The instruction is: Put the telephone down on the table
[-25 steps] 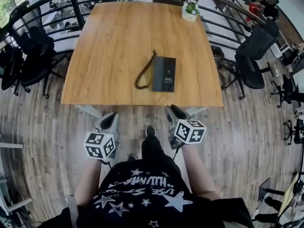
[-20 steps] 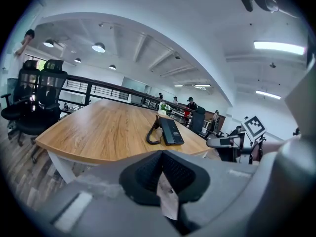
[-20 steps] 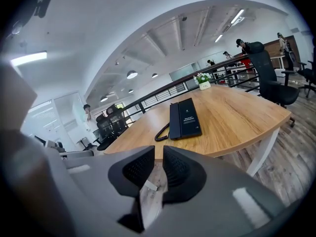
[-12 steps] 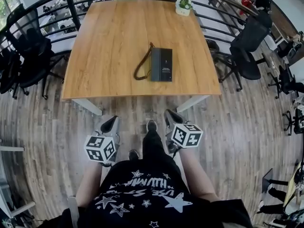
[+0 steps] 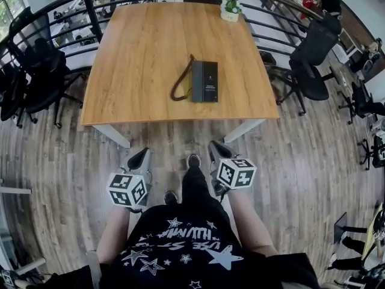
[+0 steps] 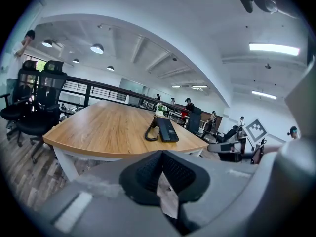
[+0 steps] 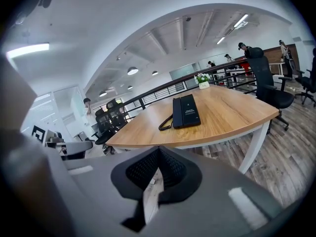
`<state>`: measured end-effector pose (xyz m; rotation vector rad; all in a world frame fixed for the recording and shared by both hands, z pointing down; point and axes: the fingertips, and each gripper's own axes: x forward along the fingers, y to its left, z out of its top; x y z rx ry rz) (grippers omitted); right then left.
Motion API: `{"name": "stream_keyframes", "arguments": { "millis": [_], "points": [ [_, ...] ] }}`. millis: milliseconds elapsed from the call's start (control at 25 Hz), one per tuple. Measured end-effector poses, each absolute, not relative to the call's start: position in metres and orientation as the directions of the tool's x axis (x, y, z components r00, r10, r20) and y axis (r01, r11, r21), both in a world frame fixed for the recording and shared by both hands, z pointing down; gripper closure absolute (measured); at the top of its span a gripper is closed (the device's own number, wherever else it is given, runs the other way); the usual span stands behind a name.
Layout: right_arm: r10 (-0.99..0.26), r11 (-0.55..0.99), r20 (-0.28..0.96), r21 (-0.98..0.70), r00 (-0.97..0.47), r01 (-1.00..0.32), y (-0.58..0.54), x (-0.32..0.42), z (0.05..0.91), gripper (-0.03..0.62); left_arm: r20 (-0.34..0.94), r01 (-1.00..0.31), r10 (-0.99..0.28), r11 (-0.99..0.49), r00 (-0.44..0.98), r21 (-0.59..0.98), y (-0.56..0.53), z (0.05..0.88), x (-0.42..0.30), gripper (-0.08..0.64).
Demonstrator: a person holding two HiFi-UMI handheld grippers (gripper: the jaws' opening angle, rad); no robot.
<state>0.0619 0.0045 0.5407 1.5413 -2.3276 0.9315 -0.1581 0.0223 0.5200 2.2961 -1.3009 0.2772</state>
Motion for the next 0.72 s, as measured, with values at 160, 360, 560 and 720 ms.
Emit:
{"name": "stream_keyframes", "arguments": {
  "millis": [160,360,560,720],
  "points": [
    [-0.758,0.262,0.484,-0.389,-0.438,-0.883,0.0067,0.0608,0.5384,0.594,0.372,-0.838,-0.752,-0.460,0.544,0.295,0.0248,0.5124,-0.1561,0.558],
    [-0.761,0.274,0.480,-0.373,-0.437,-0.886,0.0097,0.0580,0.5361,0.594,0.362,-0.833,-0.751,-0.478,0.552,0.277,0.0286,0.5110,-0.1551,0.558],
    [-0.764,0.273,0.475,-0.376,-0.437,-0.886,0.0116,0.0576,0.5343,0.595,0.380,-0.839,-0.749,-0.465,0.543,0.282,0.0318,0.5155,-0.1579,0.557],
    [-0.768,0.264,0.470,-0.387,-0.436,-0.883,0.0121,0.0588,0.5332,0.595,0.381,-0.843,-0.754,-0.448,0.535,0.298,0.0315,0.5157,-0.1603,0.558]
  ]
}}
